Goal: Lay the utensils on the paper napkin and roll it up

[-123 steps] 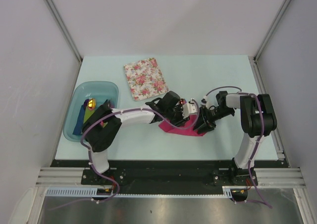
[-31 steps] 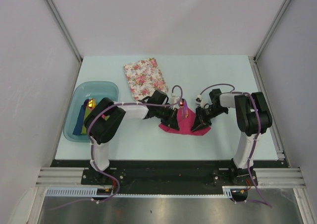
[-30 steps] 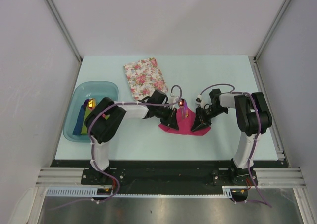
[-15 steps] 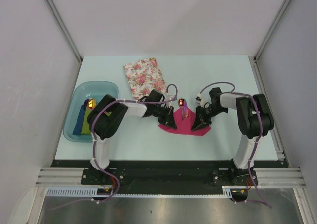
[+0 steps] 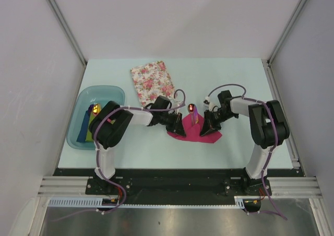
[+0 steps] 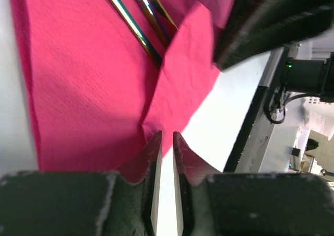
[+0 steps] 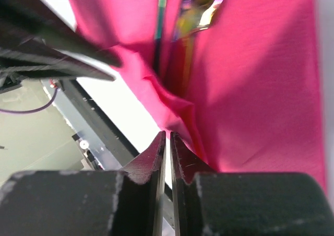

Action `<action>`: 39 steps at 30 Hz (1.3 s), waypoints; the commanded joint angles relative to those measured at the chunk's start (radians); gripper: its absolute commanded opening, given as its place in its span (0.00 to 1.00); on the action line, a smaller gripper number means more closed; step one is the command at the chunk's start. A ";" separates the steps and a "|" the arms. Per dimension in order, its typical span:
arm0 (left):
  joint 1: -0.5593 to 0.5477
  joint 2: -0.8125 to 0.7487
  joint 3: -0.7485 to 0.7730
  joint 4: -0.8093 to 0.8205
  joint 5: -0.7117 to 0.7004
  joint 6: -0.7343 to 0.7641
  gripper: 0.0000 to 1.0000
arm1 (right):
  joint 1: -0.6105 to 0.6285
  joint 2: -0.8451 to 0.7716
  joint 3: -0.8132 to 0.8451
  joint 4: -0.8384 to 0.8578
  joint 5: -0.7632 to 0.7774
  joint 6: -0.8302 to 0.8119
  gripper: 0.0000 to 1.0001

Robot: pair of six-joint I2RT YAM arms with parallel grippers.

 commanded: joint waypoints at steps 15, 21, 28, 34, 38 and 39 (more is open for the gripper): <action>-0.033 -0.014 0.023 0.311 0.067 -0.207 0.29 | 0.002 0.076 0.031 0.038 0.038 0.019 0.10; -0.058 0.049 0.054 0.425 0.059 -0.320 0.29 | 0.002 0.081 0.031 0.038 0.033 0.019 0.10; -0.075 0.144 0.075 0.576 0.059 -0.437 0.28 | 0.002 0.076 0.034 0.034 0.028 0.022 0.11; -0.070 0.187 0.068 0.619 0.047 -0.472 0.23 | 0.001 0.074 0.031 0.031 0.033 0.019 0.11; -0.060 0.215 0.052 0.644 0.034 -0.509 0.18 | 0.002 0.070 0.034 0.028 0.033 0.019 0.12; -0.058 0.220 0.049 0.641 0.033 -0.512 0.18 | 0.002 0.067 0.034 0.027 0.033 0.019 0.12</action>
